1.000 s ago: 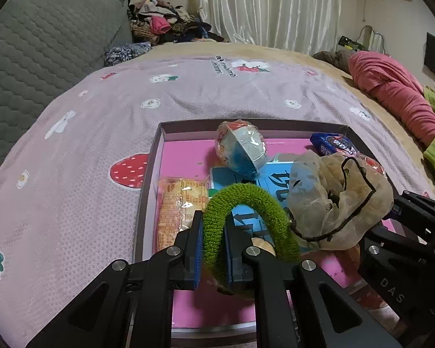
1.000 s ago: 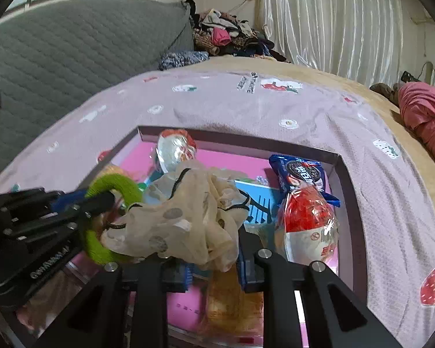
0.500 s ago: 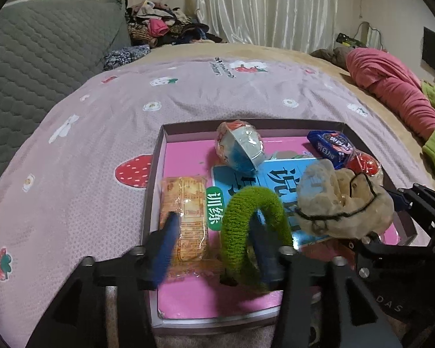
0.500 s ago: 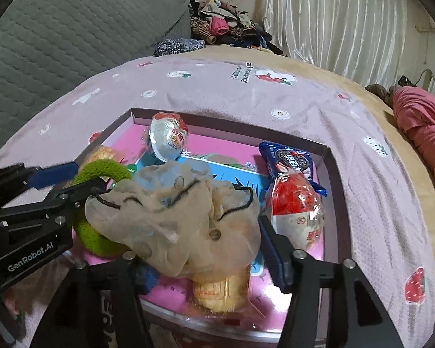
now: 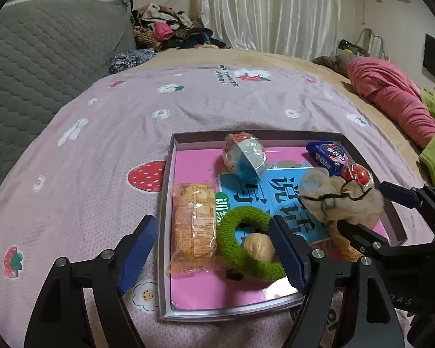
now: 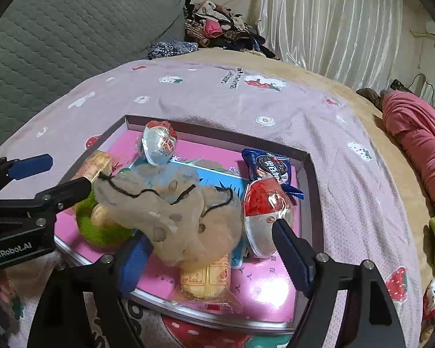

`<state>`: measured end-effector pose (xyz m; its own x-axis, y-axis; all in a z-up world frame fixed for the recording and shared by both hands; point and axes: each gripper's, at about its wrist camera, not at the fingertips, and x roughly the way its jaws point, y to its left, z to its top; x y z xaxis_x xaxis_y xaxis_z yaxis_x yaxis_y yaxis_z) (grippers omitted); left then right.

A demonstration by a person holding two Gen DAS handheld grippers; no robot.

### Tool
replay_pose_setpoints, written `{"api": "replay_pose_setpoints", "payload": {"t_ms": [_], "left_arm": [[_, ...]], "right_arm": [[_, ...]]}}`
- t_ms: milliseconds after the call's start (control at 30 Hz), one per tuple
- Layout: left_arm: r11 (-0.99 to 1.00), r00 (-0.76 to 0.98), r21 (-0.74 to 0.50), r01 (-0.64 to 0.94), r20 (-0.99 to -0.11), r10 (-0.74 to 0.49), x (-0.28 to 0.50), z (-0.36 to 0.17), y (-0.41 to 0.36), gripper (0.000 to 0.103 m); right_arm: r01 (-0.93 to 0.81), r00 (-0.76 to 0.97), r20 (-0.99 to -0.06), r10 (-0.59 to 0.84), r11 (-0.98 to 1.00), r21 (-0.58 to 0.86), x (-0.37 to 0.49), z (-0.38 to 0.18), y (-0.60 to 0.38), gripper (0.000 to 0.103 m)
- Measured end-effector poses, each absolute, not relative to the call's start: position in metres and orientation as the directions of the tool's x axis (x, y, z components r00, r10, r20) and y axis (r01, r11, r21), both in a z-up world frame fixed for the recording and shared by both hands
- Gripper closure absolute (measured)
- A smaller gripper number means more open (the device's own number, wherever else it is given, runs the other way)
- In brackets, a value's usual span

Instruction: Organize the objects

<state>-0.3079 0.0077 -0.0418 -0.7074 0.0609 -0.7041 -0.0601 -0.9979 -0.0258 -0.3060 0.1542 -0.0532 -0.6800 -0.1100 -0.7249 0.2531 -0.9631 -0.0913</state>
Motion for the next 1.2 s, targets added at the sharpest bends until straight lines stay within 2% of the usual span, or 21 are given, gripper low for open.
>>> {"api": "replay_pose_setpoints", "payload": {"t_ms": [333, 400, 467, 667, 933, 1200], "left_arm": [[-0.999, -0.735, -0.034, -0.036, -0.677, 0.049, -0.302, -0.030, 0.001, 0.017], [-0.999, -0.742, -0.031, -0.030, -0.669, 0.043, -0.298, -0.025, 0.001, 0.010], [-0.999, -0.752, -0.032, -0.032, -0.658, 0.045, -0.293, -0.019, 0.001, 0.000], [-0.999, -0.767, -0.030, -0.036, -0.640, 0.047, -0.275, -0.003, 0.003, 0.000], [-1.000, -0.783, -0.017, -0.024, -0.622, 0.029, -0.238, 0.026, 0.002, 0.000], [-1.000, -0.799, 0.011, -0.014, -0.601, 0.004, -0.196, 0.060, 0.002, 0.000]], "right_arm": [[0.262, -0.697, -0.706, -0.127, -0.961, -0.087, -0.297, -0.039, 0.152, 0.018], [0.257, -0.709, -0.693, -0.126, -0.962, -0.088, -0.293, -0.033, 0.152, 0.015], [0.250, -0.727, -0.675, -0.128, -0.964, -0.086, -0.289, -0.024, 0.153, 0.008], [0.215, -0.778, -0.611, -0.145, -0.976, -0.043, -0.270, 0.006, 0.165, 0.001], [0.188, -0.811, -0.564, -0.153, -0.982, -0.005, -0.235, 0.035, 0.180, 0.001], [0.183, -0.817, -0.559, -0.141, -0.983, -0.021, -0.206, 0.062, 0.182, 0.001]]}}
